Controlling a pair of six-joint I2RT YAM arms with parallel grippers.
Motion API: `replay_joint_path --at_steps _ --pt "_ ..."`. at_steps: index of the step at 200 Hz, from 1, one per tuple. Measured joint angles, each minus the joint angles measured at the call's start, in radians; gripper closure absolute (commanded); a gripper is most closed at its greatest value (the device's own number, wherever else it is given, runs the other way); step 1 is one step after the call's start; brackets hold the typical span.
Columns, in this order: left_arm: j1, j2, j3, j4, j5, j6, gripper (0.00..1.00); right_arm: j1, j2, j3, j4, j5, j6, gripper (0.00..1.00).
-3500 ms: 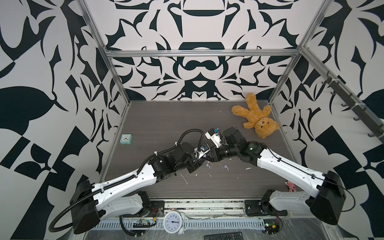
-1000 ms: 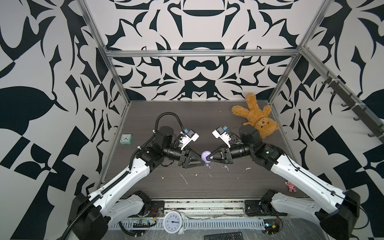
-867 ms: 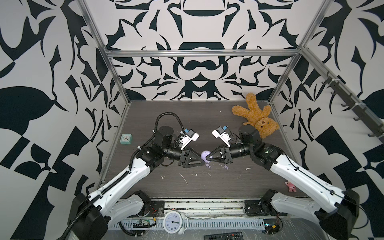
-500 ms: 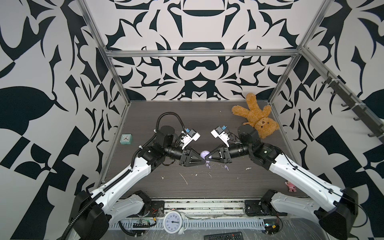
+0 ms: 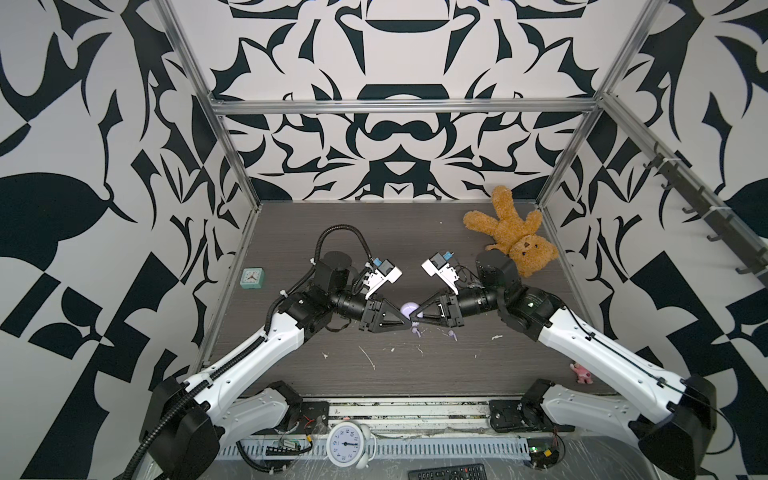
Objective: Insert the wireless bluetooth earbuds into the charging case
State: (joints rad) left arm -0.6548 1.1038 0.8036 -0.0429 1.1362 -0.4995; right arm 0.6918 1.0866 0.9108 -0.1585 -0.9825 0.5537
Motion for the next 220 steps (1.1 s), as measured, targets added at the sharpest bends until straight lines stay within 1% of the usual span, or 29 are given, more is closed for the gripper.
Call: replay_joint_path --at_steps 20,54,59,73,89,100,118,161,178,193,220 --pt "0.0 0.002 0.0 0.0 0.007 -0.002 0.79 0.003 -0.001 0.0 -0.001 0.001 -0.005 1.0" --pt "0.0 0.013 0.0 0.0 0.018 -0.003 0.8 0.011 -0.001 0.0 -0.013 0.013 -0.017 1.0" --pt "0.0 0.016 0.0 -0.001 0.02 -0.002 0.79 0.012 -0.001 0.0 -0.016 0.016 -0.02 1.0" --pt "0.0 0.018 0.0 -0.006 0.022 -0.002 0.71 0.016 -0.001 0.002 -0.027 0.026 -0.03 1.0" --pt "0.0 0.018 0.0 -0.013 0.021 -0.002 0.66 0.024 -0.001 0.009 -0.037 0.046 -0.041 1.0" --pt "-0.001 0.018 0.0 -0.013 0.017 -0.008 0.64 0.032 0.002 0.014 -0.041 0.068 -0.05 1.0" --pt "-0.003 0.018 0.0 -0.02 0.009 -0.012 0.64 0.049 0.008 0.014 -0.051 0.087 -0.061 1.0" --pt "-0.003 0.018 0.0 -0.025 0.01 -0.016 0.71 0.055 0.008 0.019 -0.058 0.1 -0.082 1.0" --pt "-0.003 0.018 0.0 -0.026 0.011 -0.013 0.71 0.055 0.006 0.019 -0.058 0.101 -0.086 1.0" --pt "-0.003 0.018 0.0 -0.026 0.012 -0.009 0.68 0.056 0.003 0.019 -0.06 0.105 -0.087 1.0" --pt "-0.003 0.014 0.0 -0.031 0.012 0.003 0.69 0.062 -0.006 0.019 -0.065 0.116 -0.087 1.0"
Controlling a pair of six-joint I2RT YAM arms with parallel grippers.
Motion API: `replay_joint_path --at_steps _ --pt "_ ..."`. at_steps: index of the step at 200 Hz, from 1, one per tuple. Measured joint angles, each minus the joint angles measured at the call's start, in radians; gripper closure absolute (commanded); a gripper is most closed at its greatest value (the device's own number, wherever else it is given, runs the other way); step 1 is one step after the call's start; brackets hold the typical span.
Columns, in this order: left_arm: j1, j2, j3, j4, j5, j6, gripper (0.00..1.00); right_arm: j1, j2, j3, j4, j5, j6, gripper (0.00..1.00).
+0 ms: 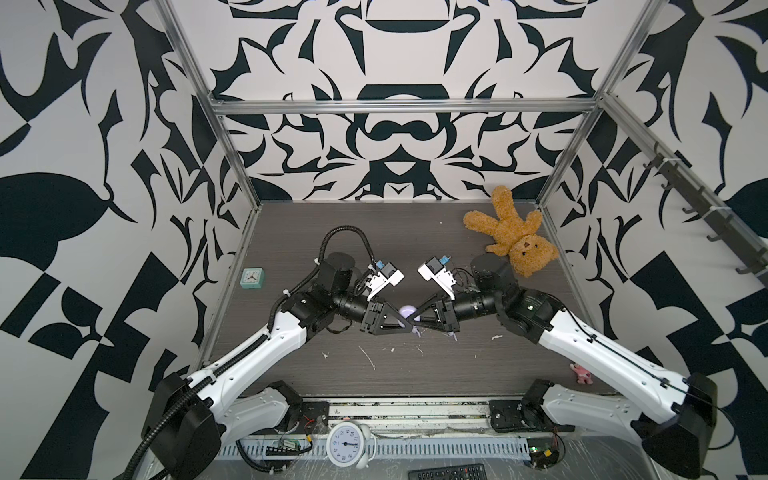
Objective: Insert the wireless bluetooth earbuds into the charging case
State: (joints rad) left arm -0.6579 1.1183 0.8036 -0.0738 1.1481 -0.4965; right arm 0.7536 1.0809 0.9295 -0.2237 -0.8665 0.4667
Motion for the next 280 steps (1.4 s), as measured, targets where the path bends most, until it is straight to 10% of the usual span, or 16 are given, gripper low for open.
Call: replay_joint_path --at_steps 280 --pt "0.004 -0.05 0.036 -0.129 -0.03 0.11 0.62 0.017 -0.034 -0.006 -0.019 0.019 0.001 1.0"
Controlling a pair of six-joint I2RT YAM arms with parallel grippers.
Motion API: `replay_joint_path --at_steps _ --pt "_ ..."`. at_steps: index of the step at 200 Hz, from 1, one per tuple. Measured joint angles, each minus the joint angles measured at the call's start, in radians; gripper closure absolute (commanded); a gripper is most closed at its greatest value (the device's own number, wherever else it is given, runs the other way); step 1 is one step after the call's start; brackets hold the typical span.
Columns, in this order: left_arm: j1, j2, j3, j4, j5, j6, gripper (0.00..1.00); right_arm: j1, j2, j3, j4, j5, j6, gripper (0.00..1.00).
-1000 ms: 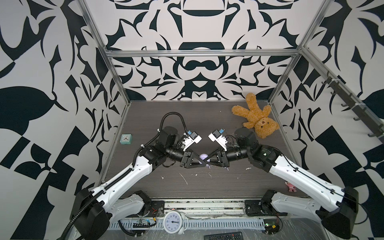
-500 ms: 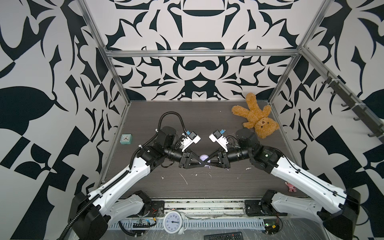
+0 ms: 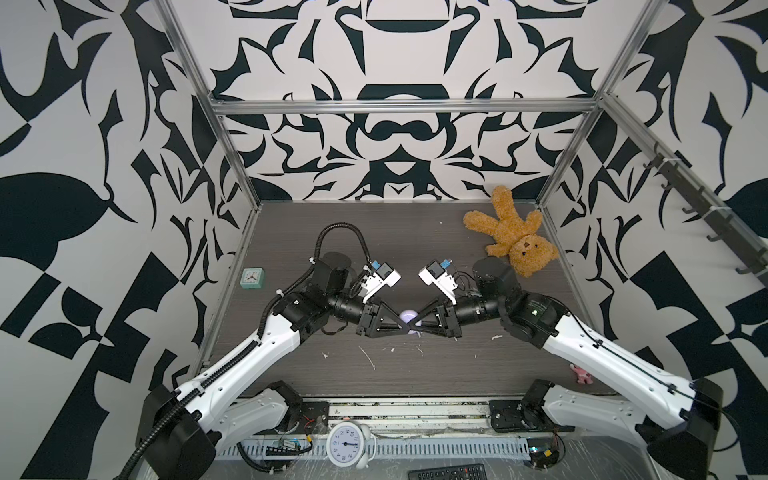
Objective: Insert the wireless bluetooth earbuds into the charging case
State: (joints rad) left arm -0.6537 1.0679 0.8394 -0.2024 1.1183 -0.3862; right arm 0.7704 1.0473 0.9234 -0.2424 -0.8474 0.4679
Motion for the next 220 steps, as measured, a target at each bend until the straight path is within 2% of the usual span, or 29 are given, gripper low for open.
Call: replay_joint_path --at_steps 22,50,133,153,194,206,220 --pt "0.0 0.0 0.0 0.0 0.001 0.001 0.63 0.0 -0.006 -0.001 0.0 0.004 0.0 1.0" --pt "0.0 -0.001 0.0 0.002 0.007 0.005 0.7 0.003 -0.019 -0.002 0.0 0.009 0.001 1.0" --pt "0.002 0.0 0.0 0.006 0.015 -0.006 0.69 0.003 -0.029 -0.008 0.01 0.013 0.012 1.0" --pt "0.004 0.002 0.0 0.012 0.018 -0.015 0.77 0.003 -0.029 -0.009 0.018 0.01 0.02 1.0" --pt "0.006 0.006 0.0 0.025 0.03 -0.014 0.83 0.002 -0.025 -0.009 0.027 -0.003 0.031 1.0" --pt "0.006 0.007 0.0 0.026 0.031 -0.014 0.89 0.002 -0.023 -0.009 0.027 -0.006 0.031 1.0" --pt "0.007 0.009 0.0 0.024 0.031 -0.014 0.99 0.002 -0.018 -0.009 0.029 -0.01 0.031 1.0"
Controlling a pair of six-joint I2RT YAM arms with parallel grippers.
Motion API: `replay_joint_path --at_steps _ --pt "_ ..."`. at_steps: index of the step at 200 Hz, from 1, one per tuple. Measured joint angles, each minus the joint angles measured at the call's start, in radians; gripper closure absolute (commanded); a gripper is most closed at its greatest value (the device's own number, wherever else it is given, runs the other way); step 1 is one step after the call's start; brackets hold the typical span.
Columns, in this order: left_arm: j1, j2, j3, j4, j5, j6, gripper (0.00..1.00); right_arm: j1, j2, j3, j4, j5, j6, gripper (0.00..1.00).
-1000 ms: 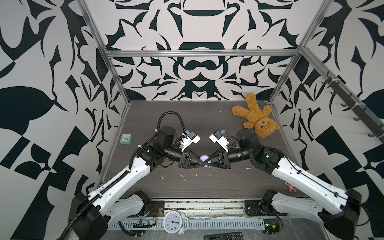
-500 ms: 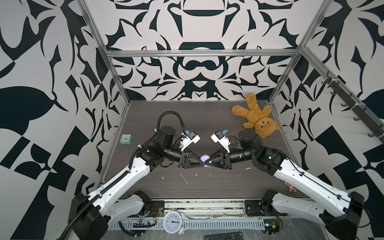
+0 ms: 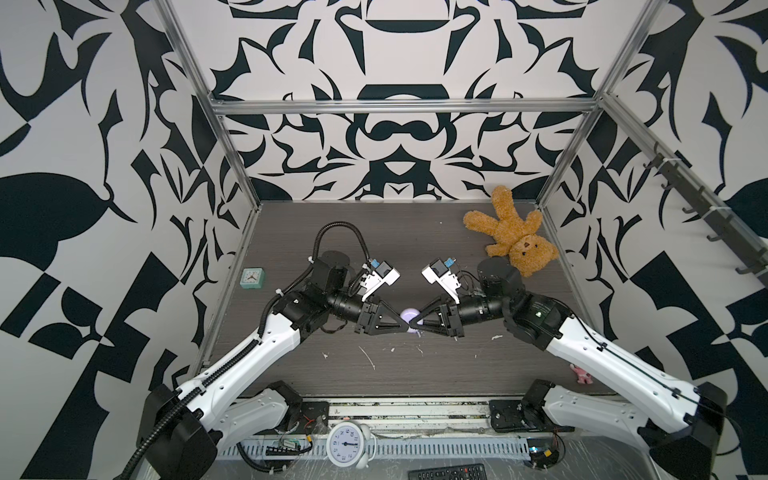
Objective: Insert the wireless bluetooth earbuds into the charging case
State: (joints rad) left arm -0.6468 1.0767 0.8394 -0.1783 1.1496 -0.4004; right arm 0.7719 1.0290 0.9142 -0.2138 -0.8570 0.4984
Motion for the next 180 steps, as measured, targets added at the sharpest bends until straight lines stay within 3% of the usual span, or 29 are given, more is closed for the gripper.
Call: replay_joint_path --at_steps 39,76,111,133,180 --pt "0.001 0.005 0.0 0.002 -0.002 0.0 1.0 -0.003 -0.004 -0.002 -0.006 0.006 -0.001 0.53" --pt "0.0 -0.039 -0.025 0.047 -0.081 0.001 1.0 0.002 -0.017 -0.003 -0.035 0.038 -0.04 0.26" --pt "-0.001 -0.215 -0.182 0.203 -0.205 0.0 1.0 0.002 -0.082 -0.003 -0.074 0.092 -0.068 0.12" --pt "-0.002 -0.323 -0.286 0.32 -0.302 0.005 1.0 0.002 -0.133 -0.003 -0.083 0.118 -0.093 0.08" --pt "-0.002 -0.364 -0.385 0.544 -0.405 0.008 1.0 0.002 -0.164 -0.014 -0.068 0.144 -0.123 0.02"
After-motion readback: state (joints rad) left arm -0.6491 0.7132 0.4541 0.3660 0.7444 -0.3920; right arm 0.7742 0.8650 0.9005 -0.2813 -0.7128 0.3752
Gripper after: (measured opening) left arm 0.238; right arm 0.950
